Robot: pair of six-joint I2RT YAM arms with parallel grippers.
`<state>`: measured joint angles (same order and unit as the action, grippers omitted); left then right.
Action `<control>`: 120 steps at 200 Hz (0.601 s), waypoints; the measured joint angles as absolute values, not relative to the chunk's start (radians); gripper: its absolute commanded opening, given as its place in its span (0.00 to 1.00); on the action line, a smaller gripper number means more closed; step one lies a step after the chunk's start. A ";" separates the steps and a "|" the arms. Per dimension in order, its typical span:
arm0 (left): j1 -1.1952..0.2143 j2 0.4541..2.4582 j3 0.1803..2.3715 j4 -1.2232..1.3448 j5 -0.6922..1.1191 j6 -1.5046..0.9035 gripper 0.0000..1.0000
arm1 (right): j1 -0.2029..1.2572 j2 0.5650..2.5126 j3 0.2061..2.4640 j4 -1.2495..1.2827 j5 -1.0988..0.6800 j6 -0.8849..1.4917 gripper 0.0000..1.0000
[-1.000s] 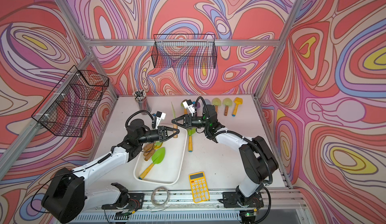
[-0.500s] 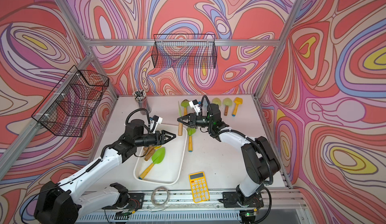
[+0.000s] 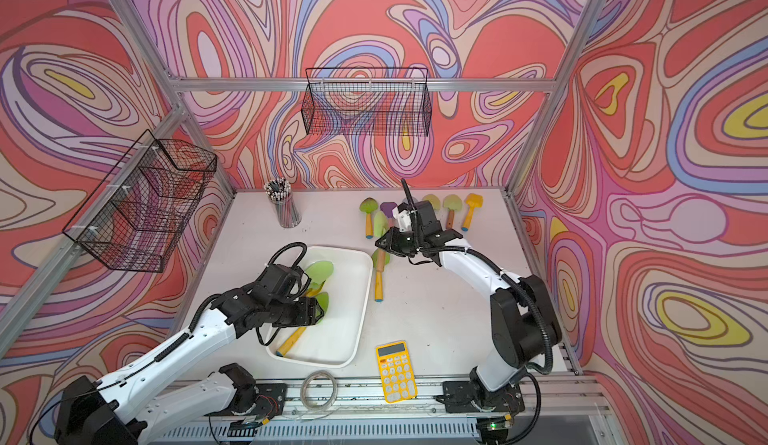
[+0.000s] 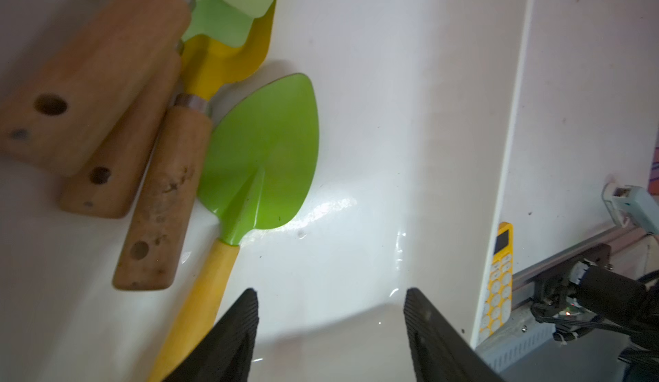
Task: Take the shovel out of the storage box
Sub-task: Pick up the shovel from the storage box, then place the shovel at the center of the board.
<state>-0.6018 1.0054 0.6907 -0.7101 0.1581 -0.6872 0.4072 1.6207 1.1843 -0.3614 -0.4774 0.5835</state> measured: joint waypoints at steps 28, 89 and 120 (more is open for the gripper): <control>-0.614 0.982 0.632 -0.745 0.082 -0.752 0.69 | 0.407 1.643 1.192 -0.473 -0.353 0.550 0.15; -0.615 1.010 0.584 -0.745 0.040 -0.790 0.69 | 0.407 1.661 1.192 -0.548 -0.253 0.525 0.15; -0.615 1.072 0.556 -0.725 0.041 -0.789 0.69 | 0.407 1.663 1.192 -0.550 -0.243 0.521 0.15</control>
